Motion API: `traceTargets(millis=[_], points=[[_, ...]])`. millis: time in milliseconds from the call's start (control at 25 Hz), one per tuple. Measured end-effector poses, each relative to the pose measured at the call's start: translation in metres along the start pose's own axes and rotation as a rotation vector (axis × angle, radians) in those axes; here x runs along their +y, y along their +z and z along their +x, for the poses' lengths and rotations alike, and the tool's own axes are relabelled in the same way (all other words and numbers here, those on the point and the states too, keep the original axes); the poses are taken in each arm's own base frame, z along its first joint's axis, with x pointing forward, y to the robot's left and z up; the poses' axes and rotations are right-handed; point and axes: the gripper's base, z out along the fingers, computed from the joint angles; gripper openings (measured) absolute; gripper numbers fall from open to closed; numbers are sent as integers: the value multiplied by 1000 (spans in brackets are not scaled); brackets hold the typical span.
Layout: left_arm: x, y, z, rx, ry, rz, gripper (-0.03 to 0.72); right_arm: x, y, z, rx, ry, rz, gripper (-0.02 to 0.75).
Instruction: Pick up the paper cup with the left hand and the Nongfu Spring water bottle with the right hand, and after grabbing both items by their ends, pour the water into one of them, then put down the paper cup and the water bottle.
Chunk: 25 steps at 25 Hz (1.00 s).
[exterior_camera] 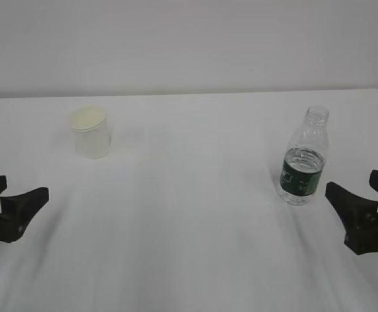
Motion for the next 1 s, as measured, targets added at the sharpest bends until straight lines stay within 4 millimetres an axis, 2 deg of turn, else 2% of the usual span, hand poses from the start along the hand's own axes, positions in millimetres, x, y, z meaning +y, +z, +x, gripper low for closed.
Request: traceTargets(millis=[240,600,1000], points=[[2,4,-2,-8,-4,-6,676,0,1,2,8,2,2,574],[10,26,0,-2,-19,-8,673,1,15,30,158,20,-24,575],[14,39,2,-1,-22,-8,656,-1,35,29,143,14,-31,575]])
